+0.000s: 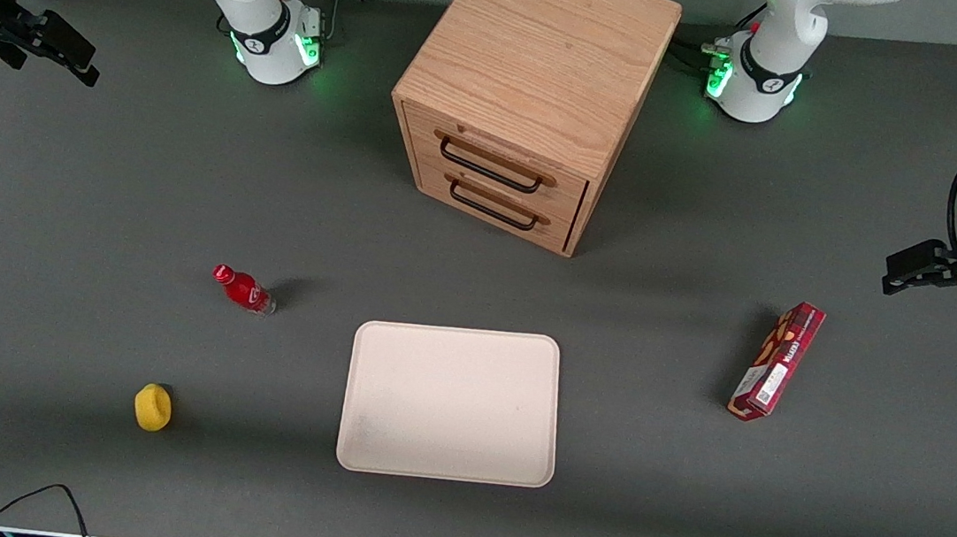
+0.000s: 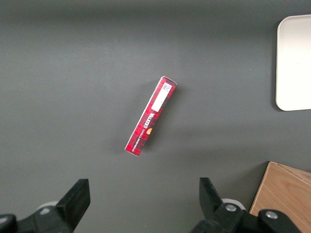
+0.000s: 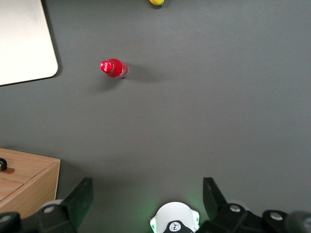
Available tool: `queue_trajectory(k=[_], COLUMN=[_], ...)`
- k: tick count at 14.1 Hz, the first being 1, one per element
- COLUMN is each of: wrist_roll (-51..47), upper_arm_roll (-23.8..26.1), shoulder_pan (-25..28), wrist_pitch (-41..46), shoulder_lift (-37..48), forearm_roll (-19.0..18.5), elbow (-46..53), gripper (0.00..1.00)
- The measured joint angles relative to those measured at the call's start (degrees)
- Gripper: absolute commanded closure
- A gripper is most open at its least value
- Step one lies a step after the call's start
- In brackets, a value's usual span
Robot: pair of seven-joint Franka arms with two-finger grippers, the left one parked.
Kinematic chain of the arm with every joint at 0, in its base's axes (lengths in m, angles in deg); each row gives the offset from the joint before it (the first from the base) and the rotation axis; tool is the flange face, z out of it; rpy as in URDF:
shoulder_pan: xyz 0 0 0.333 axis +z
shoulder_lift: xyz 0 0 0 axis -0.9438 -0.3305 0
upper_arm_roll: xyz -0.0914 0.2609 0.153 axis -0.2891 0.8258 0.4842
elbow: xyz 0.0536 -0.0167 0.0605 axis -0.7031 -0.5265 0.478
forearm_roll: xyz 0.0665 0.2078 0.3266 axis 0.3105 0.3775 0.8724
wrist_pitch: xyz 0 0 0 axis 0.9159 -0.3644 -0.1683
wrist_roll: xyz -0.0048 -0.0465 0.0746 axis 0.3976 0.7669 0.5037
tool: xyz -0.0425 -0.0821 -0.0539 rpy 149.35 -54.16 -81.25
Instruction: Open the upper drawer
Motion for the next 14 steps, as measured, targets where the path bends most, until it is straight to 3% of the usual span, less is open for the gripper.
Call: queue_trajectory(k=[6, 9, 12, 14], wrist_roll=[0.2, 6.7, 13.2, 20.0], upper_arm_roll=[0.0, 0.5, 1.0, 2.8], shoulder_pan=[0.0, 0.1, 0.4, 0.5], wrist_pitch=[0.2, 0.9, 1.8, 1.9], shoulder_lift=[-0.7, -1.7, -2.3, -4.5], forearm_roll=[0.0, 0.6, 8.3, 10.8], elbow=[1.0, 2.5, 4.5, 6.5], gripper=[0.00, 0.00, 0.00, 0.00])
